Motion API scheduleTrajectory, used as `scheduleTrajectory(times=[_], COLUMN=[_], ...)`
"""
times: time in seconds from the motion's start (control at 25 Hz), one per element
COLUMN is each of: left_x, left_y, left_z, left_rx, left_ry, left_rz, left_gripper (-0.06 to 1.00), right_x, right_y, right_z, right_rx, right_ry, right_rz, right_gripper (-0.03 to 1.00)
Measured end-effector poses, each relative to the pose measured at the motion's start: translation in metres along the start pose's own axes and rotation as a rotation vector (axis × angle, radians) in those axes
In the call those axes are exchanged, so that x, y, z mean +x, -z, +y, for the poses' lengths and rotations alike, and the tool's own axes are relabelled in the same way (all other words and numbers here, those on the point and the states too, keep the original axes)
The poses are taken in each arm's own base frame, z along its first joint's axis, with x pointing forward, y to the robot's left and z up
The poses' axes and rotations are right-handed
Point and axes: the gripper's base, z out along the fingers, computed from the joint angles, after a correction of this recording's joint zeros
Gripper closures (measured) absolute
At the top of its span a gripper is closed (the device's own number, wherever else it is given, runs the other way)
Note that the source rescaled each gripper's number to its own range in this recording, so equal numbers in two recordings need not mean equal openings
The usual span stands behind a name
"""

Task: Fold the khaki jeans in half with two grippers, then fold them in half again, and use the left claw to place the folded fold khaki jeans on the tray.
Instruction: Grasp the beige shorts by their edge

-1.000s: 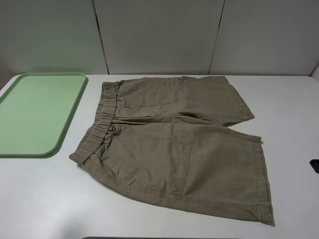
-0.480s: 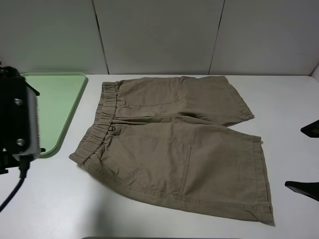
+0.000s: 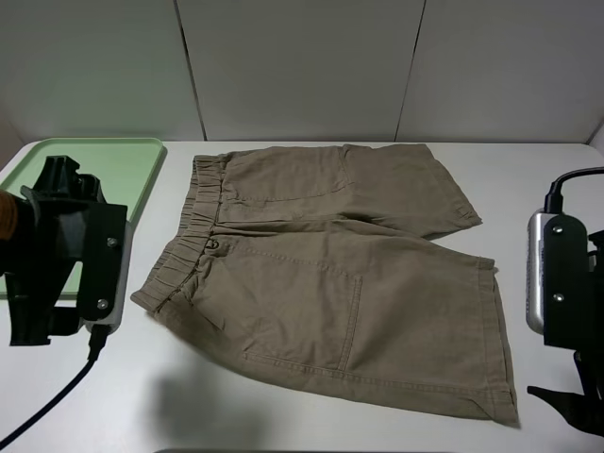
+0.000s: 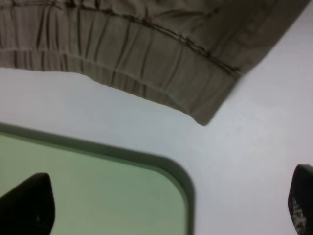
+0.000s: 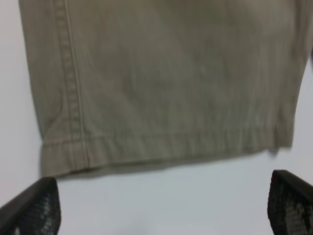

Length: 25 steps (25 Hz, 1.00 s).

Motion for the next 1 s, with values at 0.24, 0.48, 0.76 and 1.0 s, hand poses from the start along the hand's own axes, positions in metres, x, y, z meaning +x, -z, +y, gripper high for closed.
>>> scheduleTrajectory(times=[0.24,0.48,0.76,1.0], left_x=[0.009,0.012,0.011,0.007], left_y=[-0.016,-0.021,-0.033,-0.049], left_z=[-0.030,-0.040,-0.043,-0.042], left_rx=[0.047,0.050,0.108,0.107], left_ry=[-0.237,-0.306,-0.350,-0.366], left_rz=[-0.018,-0.041,-0.009,-0.038], left_gripper=[-0.01,0.00,0.00,0.01], right_x=[0.006,0.005,0.003,0.001], right_y=[-0.013,-0.017,-0.028,-0.044], right_z=[0.012,0.016,0.017,0.017], right_rx=[0.028,0.043,-0.018,-0.058], right_ry=[0.125,0.132,0.159,0.264], right_rz=[-0.054,-0.098,-0.063,-0.008], right_gripper=[0.04,0.04,0.04,0.04])
